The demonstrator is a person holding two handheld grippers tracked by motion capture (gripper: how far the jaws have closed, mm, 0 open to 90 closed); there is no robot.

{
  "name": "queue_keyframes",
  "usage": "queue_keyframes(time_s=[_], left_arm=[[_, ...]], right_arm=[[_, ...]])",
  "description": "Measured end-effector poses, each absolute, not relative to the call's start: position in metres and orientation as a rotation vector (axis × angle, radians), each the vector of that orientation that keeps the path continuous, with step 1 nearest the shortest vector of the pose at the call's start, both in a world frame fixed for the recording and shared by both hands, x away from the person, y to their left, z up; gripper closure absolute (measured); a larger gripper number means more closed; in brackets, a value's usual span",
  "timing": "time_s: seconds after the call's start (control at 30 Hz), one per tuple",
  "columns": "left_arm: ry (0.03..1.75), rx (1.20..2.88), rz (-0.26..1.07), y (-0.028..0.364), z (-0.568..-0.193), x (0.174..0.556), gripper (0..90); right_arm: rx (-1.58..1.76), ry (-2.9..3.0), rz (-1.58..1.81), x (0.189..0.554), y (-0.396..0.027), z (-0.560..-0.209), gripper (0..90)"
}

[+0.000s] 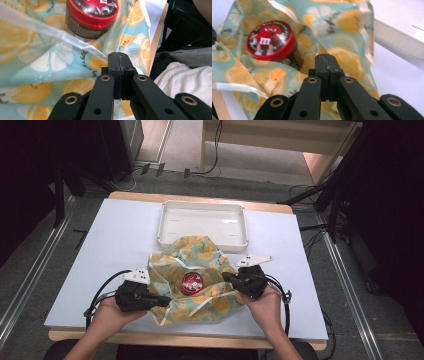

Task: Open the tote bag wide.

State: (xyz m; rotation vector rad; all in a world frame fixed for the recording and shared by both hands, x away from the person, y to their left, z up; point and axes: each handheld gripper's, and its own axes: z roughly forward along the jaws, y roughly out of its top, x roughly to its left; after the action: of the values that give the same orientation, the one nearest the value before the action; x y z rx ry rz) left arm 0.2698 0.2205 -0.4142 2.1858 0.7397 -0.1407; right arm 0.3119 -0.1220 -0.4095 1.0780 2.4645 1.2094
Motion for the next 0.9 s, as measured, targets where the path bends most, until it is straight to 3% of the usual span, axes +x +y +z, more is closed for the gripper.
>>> queue_keyframes(time_s=[0.6,0.77,0.9], left_arm=[[0.768,2.179,-0.166,0.236,-0.419,0.264,90.0],[0.753,2.156,-0.190,0.235,-0.414,0.264,79.0],[0.747,2.131,-0.187,0.237,-0.405,0.264,74.0]], right_arm=[[1.177,2.432,1.186,0.309,-0.154,-0.420,90.0],[1.159,2.456,1.216,0.308,-0.152,-0.419,89.9],[1.138,2.467,1.232,0.306,-0.151,-0.418,77.7]])
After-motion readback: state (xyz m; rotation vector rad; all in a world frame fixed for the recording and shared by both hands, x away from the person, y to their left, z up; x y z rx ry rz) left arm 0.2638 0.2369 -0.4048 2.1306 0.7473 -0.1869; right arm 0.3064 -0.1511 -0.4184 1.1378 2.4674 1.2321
